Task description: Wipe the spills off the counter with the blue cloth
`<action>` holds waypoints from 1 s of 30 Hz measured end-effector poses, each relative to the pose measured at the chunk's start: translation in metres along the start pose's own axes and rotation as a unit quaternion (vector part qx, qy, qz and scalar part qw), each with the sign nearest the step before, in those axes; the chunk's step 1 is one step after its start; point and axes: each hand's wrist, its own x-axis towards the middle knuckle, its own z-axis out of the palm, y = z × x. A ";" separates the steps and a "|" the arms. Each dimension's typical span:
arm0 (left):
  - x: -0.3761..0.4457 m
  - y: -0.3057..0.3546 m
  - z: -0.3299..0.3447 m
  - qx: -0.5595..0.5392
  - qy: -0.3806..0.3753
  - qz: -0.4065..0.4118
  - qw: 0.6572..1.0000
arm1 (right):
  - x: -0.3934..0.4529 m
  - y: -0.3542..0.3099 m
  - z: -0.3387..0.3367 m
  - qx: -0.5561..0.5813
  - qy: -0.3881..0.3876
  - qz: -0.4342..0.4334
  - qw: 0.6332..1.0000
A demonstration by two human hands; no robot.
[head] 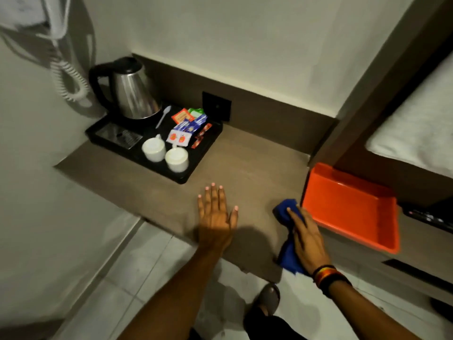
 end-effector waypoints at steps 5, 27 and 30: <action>0.051 0.074 0.015 -0.063 -0.061 0.104 0.991 | 0.062 0.060 -0.053 0.027 0.109 0.156 0.981; 0.132 0.172 0.089 0.007 -0.175 0.140 0.975 | 0.155 0.145 -0.008 -0.022 -0.044 0.212 0.976; 0.144 0.167 0.067 -0.015 -0.127 0.138 0.982 | 0.108 0.111 -0.035 0.066 0.042 0.182 0.980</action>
